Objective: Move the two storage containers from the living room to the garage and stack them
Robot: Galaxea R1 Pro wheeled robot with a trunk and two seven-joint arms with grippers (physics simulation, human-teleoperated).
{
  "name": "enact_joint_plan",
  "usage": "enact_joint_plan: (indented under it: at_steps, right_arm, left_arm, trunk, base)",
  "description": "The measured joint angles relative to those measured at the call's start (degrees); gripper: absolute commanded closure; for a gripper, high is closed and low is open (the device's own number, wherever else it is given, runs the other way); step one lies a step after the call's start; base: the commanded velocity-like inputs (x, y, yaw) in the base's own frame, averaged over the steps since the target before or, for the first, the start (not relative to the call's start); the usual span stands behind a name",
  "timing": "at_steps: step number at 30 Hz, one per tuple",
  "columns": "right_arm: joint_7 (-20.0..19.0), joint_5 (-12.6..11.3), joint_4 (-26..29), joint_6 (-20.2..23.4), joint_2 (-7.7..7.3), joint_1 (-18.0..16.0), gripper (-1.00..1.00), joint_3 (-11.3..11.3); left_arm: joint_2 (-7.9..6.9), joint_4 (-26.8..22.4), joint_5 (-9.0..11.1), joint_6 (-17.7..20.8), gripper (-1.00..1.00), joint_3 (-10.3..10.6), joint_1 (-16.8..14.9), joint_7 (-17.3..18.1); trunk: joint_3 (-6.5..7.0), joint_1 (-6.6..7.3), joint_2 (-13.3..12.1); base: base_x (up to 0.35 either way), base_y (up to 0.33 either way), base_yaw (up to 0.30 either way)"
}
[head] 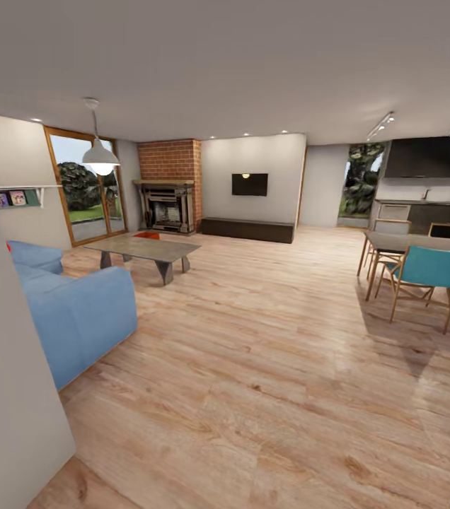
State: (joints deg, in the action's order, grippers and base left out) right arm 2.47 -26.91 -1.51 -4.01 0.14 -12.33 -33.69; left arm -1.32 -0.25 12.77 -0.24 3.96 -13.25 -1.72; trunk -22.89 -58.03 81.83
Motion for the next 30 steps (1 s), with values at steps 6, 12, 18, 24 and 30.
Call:
enact_joint_plan:
  at_steps: [6, 12, 18, 24, 30]
  right_arm:
    - [0.0, 0.0, 0.0, 0.0, -0.08, 0.0, -1.00, 0.1]
    - [0.0, -0.1, 0.0, -0.1, -0.09, 0.0, -1.00, 0.1]
    - [0.0, -0.1, 0.0, 0.0, -0.10, 0.0, -1.00, 0.0]
    - [0.2, -0.1, 0.0, -0.1, -0.17, 0.0, -1.00, 0.0]
    - [0.2, -0.1, 0.0, -0.1, -0.11, 0.0, -1.00, 0.0]
  left_arm:
    - [0.00, 0.0, 0.0, 0.0, -1.00, 0.0, 0.0, 0.0]
    - [0.00, 0.0, 0.0, 0.0, -1.00, 0.0, 0.0, 0.0]
    - [0.00, 0.0, 0.0, 0.0, -1.00, 0.0, 0.0, 0.0]
    - [0.00, 0.0, 0.0, 0.0, -1.00, 0.0, 0.0, 0.0]
    - [0.00, 0.0, 0.0, 0.0, -1.00, 0.0, 0.0, 0.0]
  trunk:
    - [0.00, 0.00, 0.0]
    - [0.00, 0.00, 0.0]
    - [0.00, 0.00, 0.0]
    - [0.00, 0.00, 0.0]
    - [0.00, 0.00, 0.0]
  base:
    - [0.322, 0.000, 0.000]
    - [0.322, 0.000, 0.000]
    - [0.322, 0.000, 0.000]
    - [0.322, 0.000, 0.000]
    - [0.322, 0.000, 0.000]
